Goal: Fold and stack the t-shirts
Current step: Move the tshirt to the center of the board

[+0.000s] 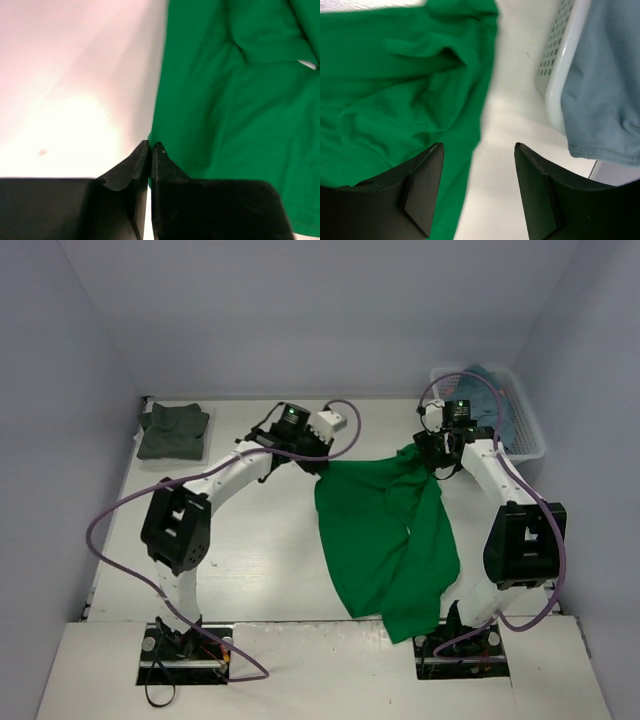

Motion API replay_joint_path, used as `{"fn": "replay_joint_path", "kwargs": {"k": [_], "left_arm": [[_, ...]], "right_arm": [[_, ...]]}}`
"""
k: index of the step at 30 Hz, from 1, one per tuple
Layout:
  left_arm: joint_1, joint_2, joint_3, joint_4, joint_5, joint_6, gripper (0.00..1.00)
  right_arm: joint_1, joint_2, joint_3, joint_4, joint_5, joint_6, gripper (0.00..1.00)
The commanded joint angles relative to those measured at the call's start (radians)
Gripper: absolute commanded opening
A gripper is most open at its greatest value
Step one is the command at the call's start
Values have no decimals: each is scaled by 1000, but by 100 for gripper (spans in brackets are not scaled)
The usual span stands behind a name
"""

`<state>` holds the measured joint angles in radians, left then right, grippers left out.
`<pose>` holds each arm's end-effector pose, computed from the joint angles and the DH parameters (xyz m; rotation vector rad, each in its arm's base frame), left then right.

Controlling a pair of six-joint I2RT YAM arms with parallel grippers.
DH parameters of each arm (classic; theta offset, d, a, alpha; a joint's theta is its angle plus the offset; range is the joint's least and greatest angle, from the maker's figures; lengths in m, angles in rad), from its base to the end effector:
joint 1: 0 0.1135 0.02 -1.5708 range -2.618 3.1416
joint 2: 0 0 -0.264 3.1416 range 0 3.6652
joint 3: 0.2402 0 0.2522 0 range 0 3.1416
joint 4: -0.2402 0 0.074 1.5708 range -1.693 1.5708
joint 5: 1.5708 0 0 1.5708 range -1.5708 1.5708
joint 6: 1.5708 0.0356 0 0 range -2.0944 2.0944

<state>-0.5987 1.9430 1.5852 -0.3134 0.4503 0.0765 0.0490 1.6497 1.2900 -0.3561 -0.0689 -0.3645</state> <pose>0.3626 -0.2661 0.2639 0.9868 2.0547 -0.7837 0.3733 0.0208 0.2747 -0.5043 2.2297 -0.0858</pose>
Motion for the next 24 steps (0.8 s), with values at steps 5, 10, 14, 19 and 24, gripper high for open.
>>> {"fn": "replay_joint_path", "kwargs": {"k": [5,10,14,19,24], "left_arm": [[123,-188,-44,34,24,2,0],[180,-223,-44,-1,13,22,0],[218,-234,-60,-24,36,23,0],[228,-253,-102,-32,53,35,0],[254,-248,-129,-50,80,51,0]], "right_arm": [[80,18,45,9,40,-2,56],[132,68,72,-1,18,-7,56],[189,93,97,-33,-139,-2,56],[360,127,92,-37,-174,-2,54],[466,148,109,8,-114,21,54]]}}
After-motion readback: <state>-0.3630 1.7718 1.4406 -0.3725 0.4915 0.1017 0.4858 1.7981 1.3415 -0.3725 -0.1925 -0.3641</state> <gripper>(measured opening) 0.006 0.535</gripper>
